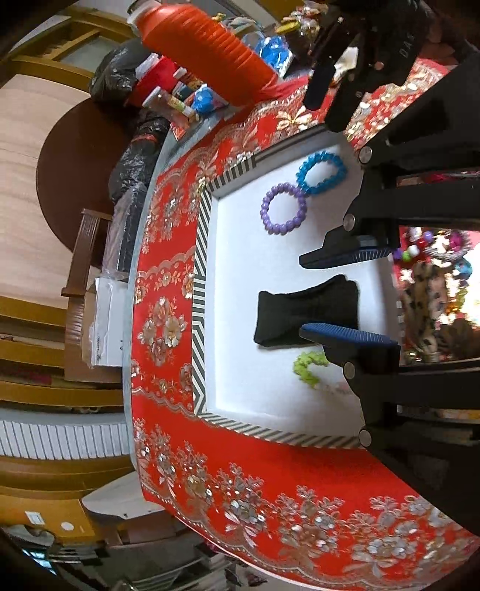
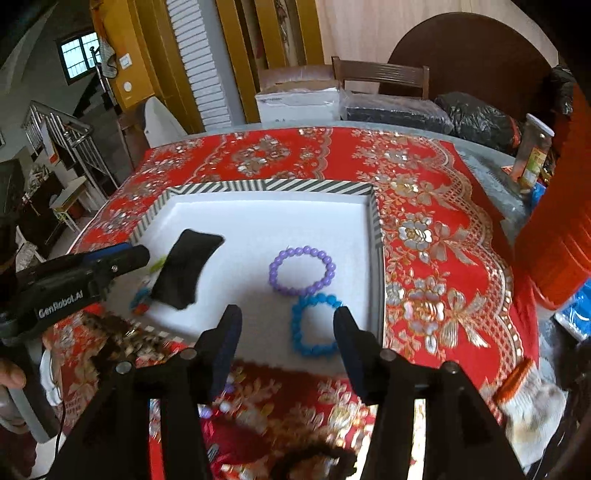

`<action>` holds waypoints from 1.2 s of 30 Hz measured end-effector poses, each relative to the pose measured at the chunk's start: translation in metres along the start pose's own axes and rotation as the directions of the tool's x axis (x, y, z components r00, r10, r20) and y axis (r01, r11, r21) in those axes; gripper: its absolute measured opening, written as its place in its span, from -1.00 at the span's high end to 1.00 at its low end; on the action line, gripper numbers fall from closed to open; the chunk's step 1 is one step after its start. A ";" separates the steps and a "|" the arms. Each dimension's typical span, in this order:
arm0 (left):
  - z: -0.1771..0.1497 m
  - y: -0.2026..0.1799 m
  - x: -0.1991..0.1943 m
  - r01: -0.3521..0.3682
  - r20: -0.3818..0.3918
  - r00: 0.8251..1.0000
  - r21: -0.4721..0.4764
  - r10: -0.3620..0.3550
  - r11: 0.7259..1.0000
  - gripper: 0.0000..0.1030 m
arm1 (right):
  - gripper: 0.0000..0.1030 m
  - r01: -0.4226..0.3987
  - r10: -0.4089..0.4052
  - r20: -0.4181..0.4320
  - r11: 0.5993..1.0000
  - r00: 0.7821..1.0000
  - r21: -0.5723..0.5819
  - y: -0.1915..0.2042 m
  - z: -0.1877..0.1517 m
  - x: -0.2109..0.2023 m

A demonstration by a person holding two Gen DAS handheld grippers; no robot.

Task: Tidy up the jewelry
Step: 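Move both open tools back to the remaining jewelry pile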

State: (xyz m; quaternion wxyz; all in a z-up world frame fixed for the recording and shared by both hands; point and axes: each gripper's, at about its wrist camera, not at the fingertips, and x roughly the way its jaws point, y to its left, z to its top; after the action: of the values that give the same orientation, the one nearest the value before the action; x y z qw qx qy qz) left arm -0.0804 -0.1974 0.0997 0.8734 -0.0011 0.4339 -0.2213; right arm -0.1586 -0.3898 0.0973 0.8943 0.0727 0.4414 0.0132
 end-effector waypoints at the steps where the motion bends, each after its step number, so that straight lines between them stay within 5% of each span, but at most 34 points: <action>1: -0.002 0.002 -0.006 0.004 0.003 1.000 -0.006 -0.004 1.000 0.67 | -0.06 0.003 -0.003 0.003 1.000 1.000 -0.004 0.002 -0.004 -0.004; 18: -0.053 0.029 -0.076 0.029 0.015 0.999 -0.042 -0.029 0.999 0.67 | -0.06 -0.054 0.054 0.018 0.999 0.998 0.007 0.011 -0.073 -0.050; 36: -0.109 0.061 -0.042 0.064 -0.130 0.988 -0.149 -0.083 0.987 0.61 | 0.40 -0.129 0.124 -0.045 0.982 0.991 -0.135 0.060 -0.079 -0.009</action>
State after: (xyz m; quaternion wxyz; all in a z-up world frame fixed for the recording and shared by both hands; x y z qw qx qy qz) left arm -0.1613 -0.1060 0.0519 0.8307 -0.0652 0.5068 -0.2211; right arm -0.2242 -0.3218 0.0654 0.8863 0.0386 0.4502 0.1016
